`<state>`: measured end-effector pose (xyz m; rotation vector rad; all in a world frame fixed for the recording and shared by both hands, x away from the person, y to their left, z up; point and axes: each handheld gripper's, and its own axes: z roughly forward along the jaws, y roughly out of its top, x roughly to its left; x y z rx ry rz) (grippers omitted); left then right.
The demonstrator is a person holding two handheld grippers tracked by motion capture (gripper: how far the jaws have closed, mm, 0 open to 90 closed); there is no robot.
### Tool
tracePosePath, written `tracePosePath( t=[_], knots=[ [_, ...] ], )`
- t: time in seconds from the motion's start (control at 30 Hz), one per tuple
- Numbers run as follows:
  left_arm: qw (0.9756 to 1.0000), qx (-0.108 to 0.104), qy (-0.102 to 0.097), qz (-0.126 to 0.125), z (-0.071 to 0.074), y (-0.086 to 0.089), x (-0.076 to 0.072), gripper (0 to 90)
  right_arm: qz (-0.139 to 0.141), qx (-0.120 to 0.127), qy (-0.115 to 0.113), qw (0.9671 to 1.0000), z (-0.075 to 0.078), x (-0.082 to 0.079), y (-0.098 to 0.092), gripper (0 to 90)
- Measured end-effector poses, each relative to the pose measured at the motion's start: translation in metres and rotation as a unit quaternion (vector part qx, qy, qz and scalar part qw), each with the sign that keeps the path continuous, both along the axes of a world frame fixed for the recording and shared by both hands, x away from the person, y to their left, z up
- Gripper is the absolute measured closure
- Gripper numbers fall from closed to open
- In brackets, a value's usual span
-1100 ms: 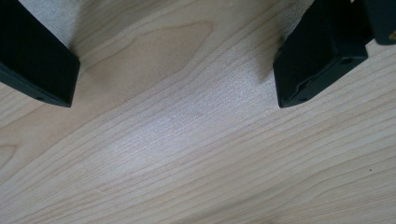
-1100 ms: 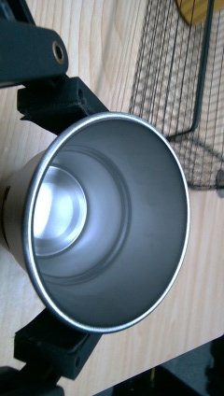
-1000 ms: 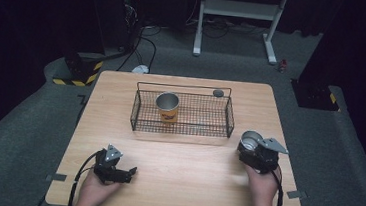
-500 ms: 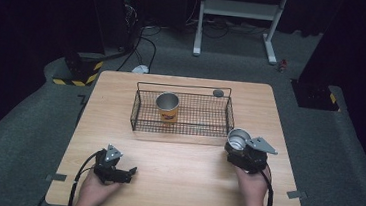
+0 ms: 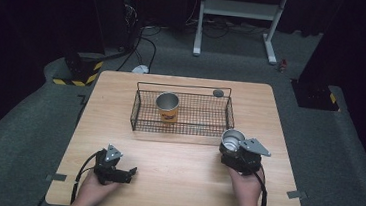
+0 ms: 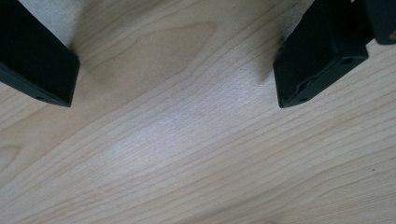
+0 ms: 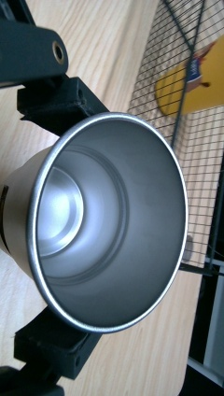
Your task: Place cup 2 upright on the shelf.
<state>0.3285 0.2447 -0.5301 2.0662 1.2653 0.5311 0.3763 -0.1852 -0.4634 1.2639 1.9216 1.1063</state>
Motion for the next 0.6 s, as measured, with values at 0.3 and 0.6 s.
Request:
tracePosePath(
  t=[0.3,0.6],
  knots=[
    [1.0,-0.002,-0.004,0.001,0.0,0.0,0.001,1.3,-0.016,0.003,-0.002,0.9999,0.016,0.005,0.012,18.2],
    [1.0,-0.003,-0.004,0.0,0.0,-0.002,0.004,1.7,-0.026,0.018,-0.022,0.9993,0.043,0.016,0.023,18.3]
  ],
)
